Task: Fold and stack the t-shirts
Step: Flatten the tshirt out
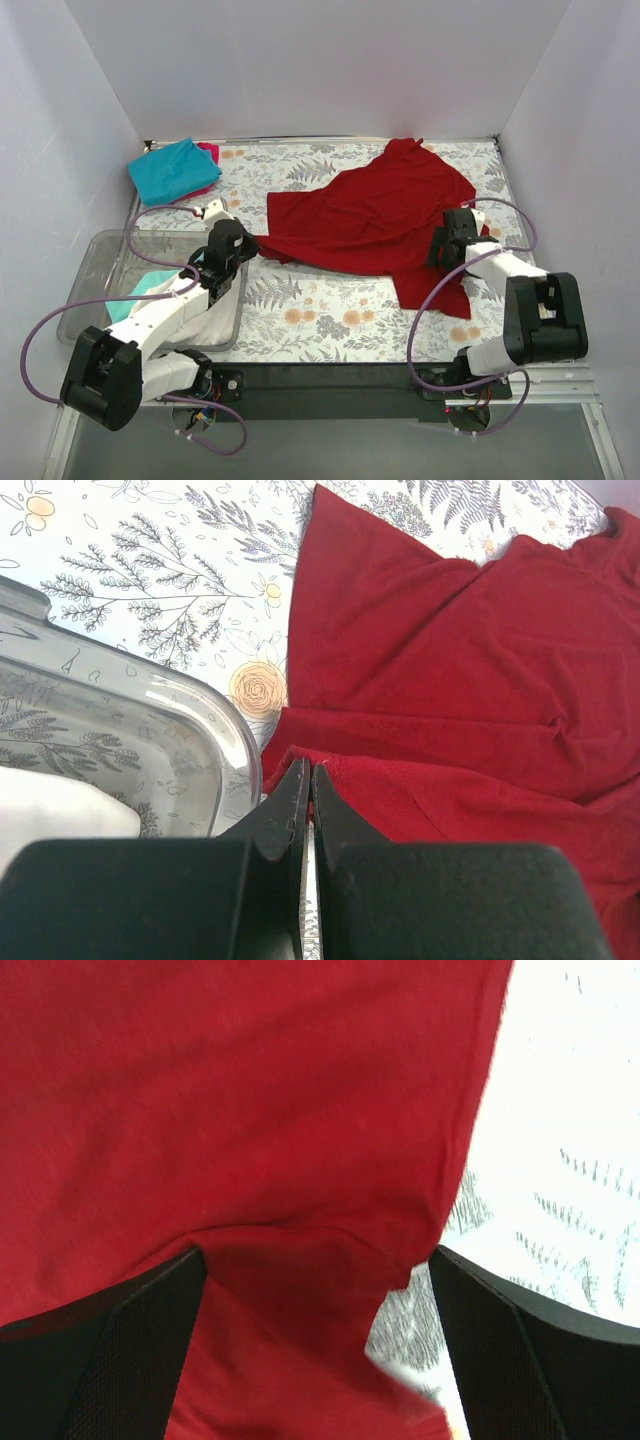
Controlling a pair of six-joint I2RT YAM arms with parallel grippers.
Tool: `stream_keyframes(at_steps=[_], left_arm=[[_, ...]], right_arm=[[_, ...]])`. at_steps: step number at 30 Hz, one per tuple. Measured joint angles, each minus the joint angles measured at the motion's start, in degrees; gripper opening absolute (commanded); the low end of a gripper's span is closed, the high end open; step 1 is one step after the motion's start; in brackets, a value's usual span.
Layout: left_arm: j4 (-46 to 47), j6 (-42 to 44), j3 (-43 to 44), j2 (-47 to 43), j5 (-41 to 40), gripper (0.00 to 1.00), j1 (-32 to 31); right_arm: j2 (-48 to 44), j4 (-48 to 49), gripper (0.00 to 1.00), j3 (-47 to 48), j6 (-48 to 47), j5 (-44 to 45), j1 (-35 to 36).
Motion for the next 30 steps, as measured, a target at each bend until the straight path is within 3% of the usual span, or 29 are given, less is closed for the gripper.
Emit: stream_keyframes(at_steps=[8, 13, 22, 30], left_arm=[[-0.2, 0.3, -0.2, -1.2, 0.4, 0.0, 0.3], [-0.2, 0.5, -0.2, -1.4, 0.8, 0.0, 0.3], [-0.1, 0.9, -0.2, -1.4, 1.8, 0.0, 0.3], [0.1, 1.0, -0.4, -2.4, 3.0, 0.0, 0.3]], right_arm=[[10.6, 1.4, 0.82, 9.5, -1.8, 1.3, -0.8], [12.0, 1.2, 0.79, 11.6, -3.3, 1.4, -1.1], [-11.8, -0.9, 0.84, 1.7, -4.1, -0.9, -1.1], [-13.0, -4.2, 0.85, -2.2, -2.6, -5.5, -1.2]])
